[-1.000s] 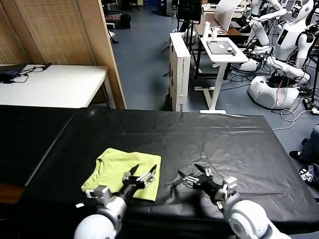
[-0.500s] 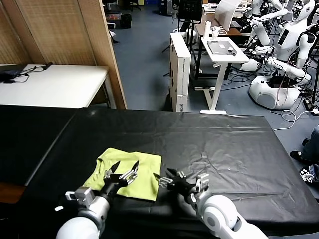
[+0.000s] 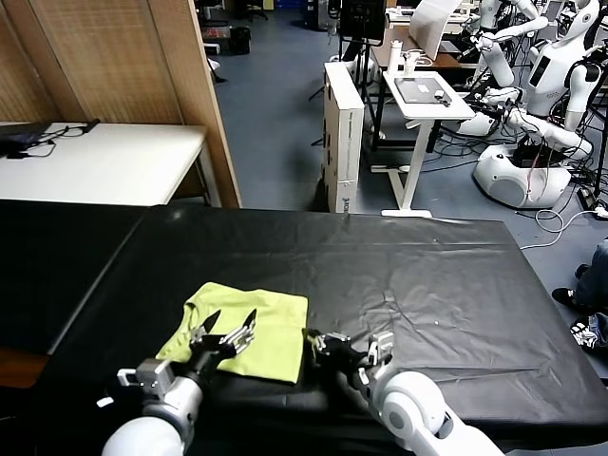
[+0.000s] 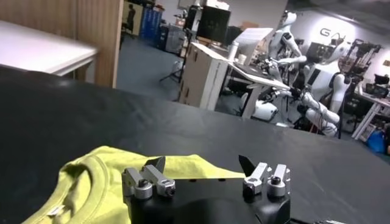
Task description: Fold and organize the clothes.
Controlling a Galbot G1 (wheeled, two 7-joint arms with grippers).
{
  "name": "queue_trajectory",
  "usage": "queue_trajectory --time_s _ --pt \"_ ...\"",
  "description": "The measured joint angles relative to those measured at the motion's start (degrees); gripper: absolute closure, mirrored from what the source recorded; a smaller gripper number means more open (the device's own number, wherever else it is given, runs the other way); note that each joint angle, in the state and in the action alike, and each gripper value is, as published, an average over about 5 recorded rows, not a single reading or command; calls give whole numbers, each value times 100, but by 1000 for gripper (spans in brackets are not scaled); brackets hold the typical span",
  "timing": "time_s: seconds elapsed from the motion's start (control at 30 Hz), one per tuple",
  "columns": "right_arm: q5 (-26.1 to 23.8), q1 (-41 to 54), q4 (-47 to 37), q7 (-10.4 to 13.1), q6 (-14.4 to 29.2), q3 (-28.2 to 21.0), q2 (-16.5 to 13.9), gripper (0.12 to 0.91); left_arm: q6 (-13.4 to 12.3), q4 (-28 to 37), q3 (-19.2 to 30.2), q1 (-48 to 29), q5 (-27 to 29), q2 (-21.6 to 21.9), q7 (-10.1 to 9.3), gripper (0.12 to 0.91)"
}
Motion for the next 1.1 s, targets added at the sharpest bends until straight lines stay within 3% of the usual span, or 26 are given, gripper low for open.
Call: queue_trajectory --time_s 0.37,0.6,0.7,1.03,1.1 --pt "66 -193 172 -8 -29 270 -180 886 0 38 -45 -2 -50 -30 -6 123" --pt "358 -142 245 9 -186 406 -316 880 -1 66 -41 -3 -49 -58 -6 123" --pt "384 -94 251 14 -231 363 -276 791 -2 83 -48 4 -43 -67 -6 123" --pt "340 86 51 1 -254 162 -103 195 -2 92 -67 38 -22 -141 -6 123" --pt "304 121 5 -34 -251 116 -73 158 -3 92 -80 51 -18 -155 -6 123"
